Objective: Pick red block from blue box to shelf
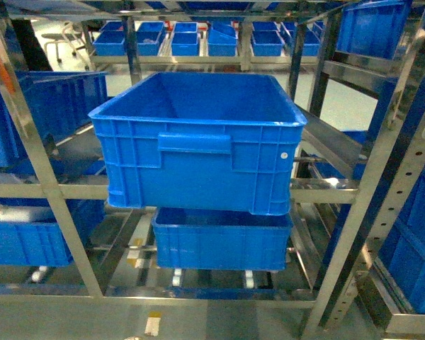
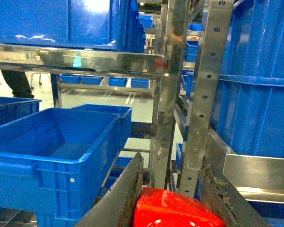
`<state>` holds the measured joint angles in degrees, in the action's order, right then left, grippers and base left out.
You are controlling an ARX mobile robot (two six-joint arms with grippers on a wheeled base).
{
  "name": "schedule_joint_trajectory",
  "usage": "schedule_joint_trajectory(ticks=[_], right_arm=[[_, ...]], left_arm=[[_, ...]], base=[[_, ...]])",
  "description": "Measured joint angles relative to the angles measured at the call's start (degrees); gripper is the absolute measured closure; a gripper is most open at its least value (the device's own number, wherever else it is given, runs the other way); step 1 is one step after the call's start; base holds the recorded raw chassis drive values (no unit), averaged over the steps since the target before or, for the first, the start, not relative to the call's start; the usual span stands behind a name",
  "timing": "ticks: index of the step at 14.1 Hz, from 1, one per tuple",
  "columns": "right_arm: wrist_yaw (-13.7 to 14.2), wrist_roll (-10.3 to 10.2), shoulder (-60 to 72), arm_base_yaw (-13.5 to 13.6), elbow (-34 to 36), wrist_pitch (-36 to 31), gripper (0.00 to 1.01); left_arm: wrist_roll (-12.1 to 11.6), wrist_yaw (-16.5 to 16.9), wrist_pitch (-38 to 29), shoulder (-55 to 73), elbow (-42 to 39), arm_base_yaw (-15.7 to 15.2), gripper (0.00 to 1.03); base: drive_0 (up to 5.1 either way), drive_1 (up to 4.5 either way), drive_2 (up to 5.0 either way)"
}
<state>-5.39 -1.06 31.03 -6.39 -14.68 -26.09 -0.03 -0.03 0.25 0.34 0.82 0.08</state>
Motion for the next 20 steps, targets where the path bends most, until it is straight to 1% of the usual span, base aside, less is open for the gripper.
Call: schedule_joint_trajectory(ticks=[20], right_arm=[[0.00,0.00,0.00,0.00,0.00,0.00,0.73]], left_arm=[[0.00,-0.02,0.00,0.00,0.00,0.00,0.05]], base=[[0.0,0.00,0.0]])
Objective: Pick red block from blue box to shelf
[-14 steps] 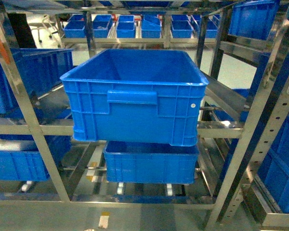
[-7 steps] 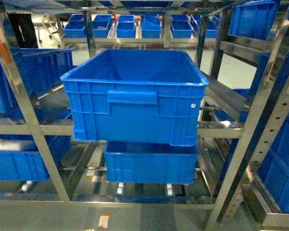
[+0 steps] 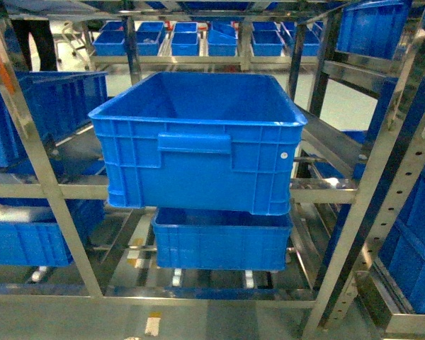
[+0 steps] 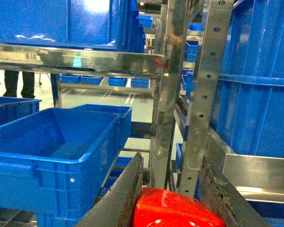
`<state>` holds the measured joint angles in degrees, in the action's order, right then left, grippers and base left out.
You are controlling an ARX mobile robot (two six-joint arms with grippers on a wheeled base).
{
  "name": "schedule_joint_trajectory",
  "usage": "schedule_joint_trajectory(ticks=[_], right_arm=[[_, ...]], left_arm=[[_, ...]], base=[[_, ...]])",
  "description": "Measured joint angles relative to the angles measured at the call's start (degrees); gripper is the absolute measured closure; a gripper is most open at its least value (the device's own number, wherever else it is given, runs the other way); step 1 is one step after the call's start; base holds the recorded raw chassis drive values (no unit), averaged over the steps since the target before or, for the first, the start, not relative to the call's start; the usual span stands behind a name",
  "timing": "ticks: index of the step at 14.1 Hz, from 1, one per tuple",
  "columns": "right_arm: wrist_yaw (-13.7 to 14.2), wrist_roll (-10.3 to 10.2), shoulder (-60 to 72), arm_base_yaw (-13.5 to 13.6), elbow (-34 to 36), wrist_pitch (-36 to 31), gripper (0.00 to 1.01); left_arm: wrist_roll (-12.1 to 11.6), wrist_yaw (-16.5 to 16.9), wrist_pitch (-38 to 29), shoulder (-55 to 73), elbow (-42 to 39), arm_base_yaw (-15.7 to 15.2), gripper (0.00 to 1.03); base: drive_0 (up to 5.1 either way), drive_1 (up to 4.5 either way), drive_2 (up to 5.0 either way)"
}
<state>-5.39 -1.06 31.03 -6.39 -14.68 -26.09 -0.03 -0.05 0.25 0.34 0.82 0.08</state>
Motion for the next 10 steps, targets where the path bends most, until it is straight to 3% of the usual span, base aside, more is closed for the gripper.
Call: schedule_joint_trajectory(ticks=[6,10], right_arm=[[0.00,0.00,-0.28,0.02,-0.02,-0.02,0.73],[0.00,0.00,-0.13,0.02,-0.02,-0.04,0.73]], left_arm=[[0.00,0.00,-0.04,-0.02,0.00,0.00,0.05],[0.00,0.00,0.00,0.00,0.00,0.00,0.05]], base=[[0.0,0.00,0.0],[0.0,4.25,-4.3]])
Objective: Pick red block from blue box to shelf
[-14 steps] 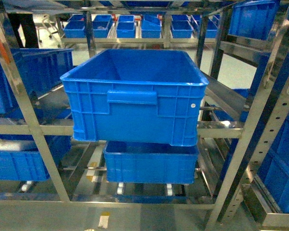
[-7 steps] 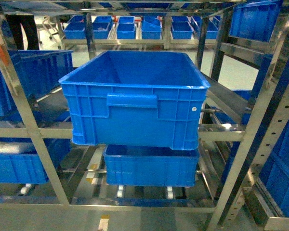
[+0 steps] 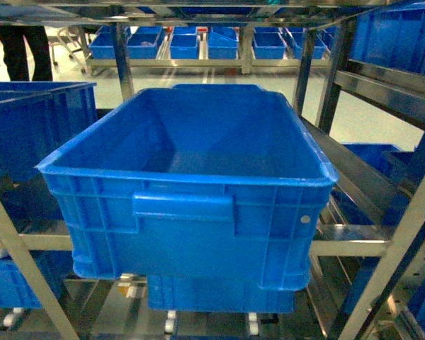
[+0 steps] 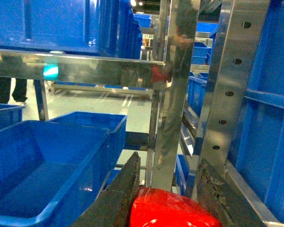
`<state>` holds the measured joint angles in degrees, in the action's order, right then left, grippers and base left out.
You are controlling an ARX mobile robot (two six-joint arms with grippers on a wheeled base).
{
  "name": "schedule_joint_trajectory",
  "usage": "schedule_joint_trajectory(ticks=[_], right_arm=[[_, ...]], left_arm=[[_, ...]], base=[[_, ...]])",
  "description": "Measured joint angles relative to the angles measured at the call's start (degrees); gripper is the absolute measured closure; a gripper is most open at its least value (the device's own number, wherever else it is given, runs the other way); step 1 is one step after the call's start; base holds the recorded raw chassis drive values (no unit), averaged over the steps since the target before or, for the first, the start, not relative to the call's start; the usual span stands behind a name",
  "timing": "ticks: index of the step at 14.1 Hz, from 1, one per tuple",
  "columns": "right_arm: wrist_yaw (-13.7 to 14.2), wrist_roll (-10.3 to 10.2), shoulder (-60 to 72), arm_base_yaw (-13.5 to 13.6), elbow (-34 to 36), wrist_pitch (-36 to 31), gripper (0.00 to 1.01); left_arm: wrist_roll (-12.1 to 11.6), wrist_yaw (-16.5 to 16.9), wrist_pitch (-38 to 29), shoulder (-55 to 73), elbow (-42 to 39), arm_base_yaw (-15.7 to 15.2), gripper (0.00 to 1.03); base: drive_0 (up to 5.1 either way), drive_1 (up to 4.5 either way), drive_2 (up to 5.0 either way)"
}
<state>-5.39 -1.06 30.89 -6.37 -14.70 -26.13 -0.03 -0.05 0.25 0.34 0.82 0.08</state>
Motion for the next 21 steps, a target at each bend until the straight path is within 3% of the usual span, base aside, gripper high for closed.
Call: schedule_joint_trajectory(ticks=[9,21], right_arm=[[0.00,0.00,0.13,0.00,0.00,0.02,0.73],[0.00,0.00,0.13,0.00,0.00,0.04,0.73]], left_arm=[[0.00,0.00,0.02,0.00,0.00,0.00,0.05],[0.00,0.02,0.02,0.00,0.00,0.00,0.05]], base=[[0.0,4.25,-4.3],[0.0,0.00,0.0]])
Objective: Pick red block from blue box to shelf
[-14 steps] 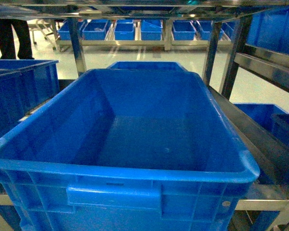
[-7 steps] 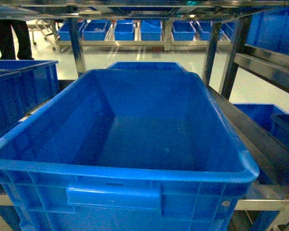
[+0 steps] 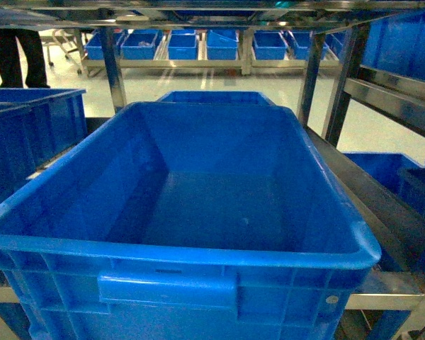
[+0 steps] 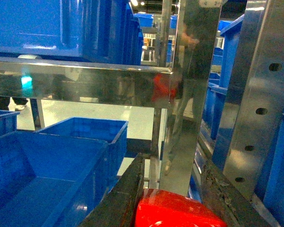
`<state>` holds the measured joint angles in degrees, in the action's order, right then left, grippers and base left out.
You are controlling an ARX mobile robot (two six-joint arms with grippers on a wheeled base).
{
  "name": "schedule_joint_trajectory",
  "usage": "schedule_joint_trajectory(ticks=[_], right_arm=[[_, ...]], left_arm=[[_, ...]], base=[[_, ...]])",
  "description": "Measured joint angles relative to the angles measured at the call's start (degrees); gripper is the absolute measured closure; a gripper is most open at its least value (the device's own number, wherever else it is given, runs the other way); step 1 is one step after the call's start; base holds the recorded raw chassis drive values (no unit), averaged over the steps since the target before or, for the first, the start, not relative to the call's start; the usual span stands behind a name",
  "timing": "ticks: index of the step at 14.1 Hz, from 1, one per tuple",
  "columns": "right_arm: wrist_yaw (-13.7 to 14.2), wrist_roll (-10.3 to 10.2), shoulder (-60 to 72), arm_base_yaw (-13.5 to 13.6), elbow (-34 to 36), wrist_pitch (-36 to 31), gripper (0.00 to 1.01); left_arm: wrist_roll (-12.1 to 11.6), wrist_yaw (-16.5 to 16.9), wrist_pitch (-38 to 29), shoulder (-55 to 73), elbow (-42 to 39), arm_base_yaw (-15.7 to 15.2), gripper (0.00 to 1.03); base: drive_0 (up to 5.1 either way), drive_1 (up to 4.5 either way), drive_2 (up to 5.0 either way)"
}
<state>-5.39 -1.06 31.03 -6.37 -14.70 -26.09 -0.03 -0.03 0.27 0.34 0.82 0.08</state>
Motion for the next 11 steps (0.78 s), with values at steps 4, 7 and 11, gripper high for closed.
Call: schedule_joint_trajectory(ticks=[4,7,11], right_arm=[[0.00,0.00,0.00,-0.02,0.00,0.00,0.73],[0.00,0.00,0.00,-0.02,0.00,0.00,0.73],[7.13,0.92,0.00,1.46,-7.10,23.32,0.73]], left_arm=[[0.00,0.00,-0.02,0.00,0.00,0.00,0.05],[0.00,-0.02,0.00,0.00,0.00,0.00,0.05],[0.00,0.00,-0.04,0.00,0.00,0.00,0.05]], base=[[0.0,0.00,0.0],[0.0,0.00,0.0],[0.0,0.00,0.0]])
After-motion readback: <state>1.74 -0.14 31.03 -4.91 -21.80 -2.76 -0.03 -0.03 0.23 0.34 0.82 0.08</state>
